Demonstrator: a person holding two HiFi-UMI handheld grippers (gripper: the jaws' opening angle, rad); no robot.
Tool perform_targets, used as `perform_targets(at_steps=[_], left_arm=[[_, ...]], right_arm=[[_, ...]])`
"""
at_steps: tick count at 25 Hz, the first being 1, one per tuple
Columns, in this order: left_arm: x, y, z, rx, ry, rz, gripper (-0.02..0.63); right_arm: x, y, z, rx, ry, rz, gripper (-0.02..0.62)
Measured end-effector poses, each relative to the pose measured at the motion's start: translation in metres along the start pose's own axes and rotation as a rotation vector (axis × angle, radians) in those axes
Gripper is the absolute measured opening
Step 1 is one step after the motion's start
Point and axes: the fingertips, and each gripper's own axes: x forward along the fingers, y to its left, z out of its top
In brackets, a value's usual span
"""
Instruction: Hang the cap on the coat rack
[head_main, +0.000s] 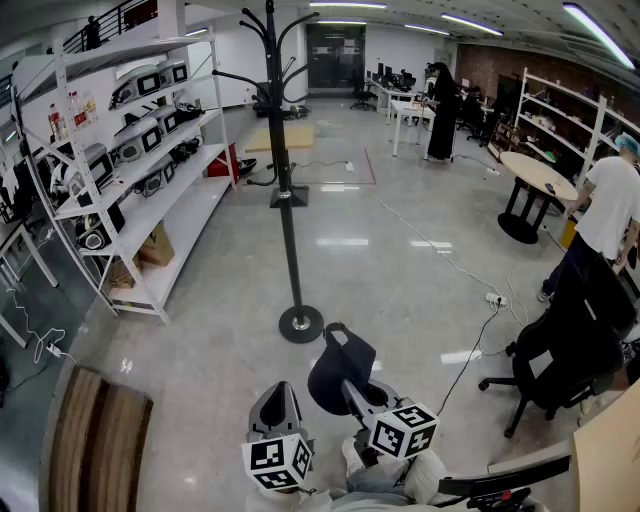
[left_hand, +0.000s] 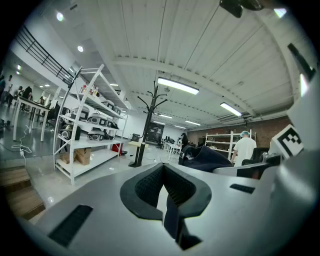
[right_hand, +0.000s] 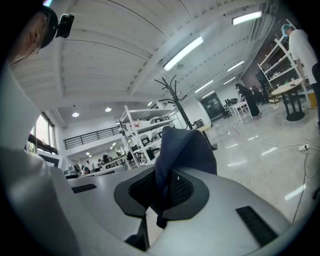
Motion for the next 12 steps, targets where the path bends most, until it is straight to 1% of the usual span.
perform_targets(at_steps=[12], left_arm=[[0.036, 0.0, 0.0, 0.013, 0.007, 0.005, 0.003]], right_arm=[[0.026, -0.022, 0.01, 0.007, 0.002, 0.014, 0.029]])
